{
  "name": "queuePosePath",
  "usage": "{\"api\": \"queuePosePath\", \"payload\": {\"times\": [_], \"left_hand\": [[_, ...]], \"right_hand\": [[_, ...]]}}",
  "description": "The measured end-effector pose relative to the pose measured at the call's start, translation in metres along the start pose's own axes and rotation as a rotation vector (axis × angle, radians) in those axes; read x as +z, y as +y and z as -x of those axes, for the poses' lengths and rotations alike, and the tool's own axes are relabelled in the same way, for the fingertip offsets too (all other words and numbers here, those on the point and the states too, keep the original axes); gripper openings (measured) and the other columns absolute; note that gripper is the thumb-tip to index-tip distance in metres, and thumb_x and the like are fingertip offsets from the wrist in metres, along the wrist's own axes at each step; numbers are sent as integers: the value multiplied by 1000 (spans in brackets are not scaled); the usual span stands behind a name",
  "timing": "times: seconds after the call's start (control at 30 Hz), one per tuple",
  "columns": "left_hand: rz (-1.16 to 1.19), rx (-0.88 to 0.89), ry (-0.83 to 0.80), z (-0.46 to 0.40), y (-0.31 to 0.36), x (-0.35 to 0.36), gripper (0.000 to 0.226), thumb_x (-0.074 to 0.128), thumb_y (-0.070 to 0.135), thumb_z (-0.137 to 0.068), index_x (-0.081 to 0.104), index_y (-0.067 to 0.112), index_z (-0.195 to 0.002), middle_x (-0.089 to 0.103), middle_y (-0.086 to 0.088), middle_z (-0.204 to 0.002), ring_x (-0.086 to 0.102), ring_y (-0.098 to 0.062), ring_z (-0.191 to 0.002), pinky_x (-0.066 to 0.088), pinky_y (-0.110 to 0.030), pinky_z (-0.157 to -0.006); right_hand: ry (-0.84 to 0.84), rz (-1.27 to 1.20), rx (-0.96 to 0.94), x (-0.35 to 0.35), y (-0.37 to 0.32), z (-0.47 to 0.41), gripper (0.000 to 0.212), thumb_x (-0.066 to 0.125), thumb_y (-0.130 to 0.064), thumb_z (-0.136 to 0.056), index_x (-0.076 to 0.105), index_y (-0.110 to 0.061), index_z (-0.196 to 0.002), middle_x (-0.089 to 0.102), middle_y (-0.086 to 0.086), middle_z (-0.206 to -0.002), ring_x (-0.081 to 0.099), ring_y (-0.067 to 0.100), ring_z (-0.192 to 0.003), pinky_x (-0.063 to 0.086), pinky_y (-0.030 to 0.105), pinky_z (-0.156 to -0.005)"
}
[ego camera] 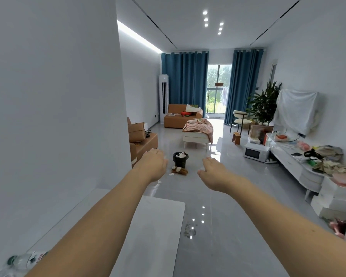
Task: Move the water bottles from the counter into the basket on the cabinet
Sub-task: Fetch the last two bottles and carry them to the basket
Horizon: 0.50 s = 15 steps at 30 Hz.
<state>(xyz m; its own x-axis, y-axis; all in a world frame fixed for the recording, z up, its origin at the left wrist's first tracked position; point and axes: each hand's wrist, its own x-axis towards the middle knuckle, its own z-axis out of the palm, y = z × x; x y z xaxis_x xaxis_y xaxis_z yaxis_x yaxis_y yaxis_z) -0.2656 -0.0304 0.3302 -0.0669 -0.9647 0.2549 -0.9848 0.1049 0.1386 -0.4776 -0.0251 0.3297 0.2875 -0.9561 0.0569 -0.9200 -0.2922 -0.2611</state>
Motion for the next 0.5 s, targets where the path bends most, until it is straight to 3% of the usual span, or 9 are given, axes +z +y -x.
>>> {"api": "queuePosePath", "payload": {"times": [0.27,0.33,0.5], "left_hand": [[-2,-67,-20,-46,-40,18,36,36,27,-104,50,6,-129,52,-13,-136,47,-27,-119,37,-39,-101],[-10,-143,-16,-41,-63,15,40,35,30,-104,49,6,-134,50,-13,-138,46,-27,-122,37,-39,-103],[-24,-410,24,13,-139,-15,44,32,31,-105,43,3,-138,45,-15,-144,42,-31,-128,35,-41,-106]], "right_hand": [[-40,5,-77,20,-16,-90,50,33,-31,-100,36,-3,-141,34,17,-149,30,31,-137,24,43,-113],[-70,1,-121,28,-33,-109,46,34,-31,-98,41,-4,-134,42,16,-141,37,31,-129,30,45,-109],[-148,-13,-342,52,-116,-137,49,35,-32,-98,37,-5,-138,39,16,-143,36,32,-130,30,46,-109]]}}
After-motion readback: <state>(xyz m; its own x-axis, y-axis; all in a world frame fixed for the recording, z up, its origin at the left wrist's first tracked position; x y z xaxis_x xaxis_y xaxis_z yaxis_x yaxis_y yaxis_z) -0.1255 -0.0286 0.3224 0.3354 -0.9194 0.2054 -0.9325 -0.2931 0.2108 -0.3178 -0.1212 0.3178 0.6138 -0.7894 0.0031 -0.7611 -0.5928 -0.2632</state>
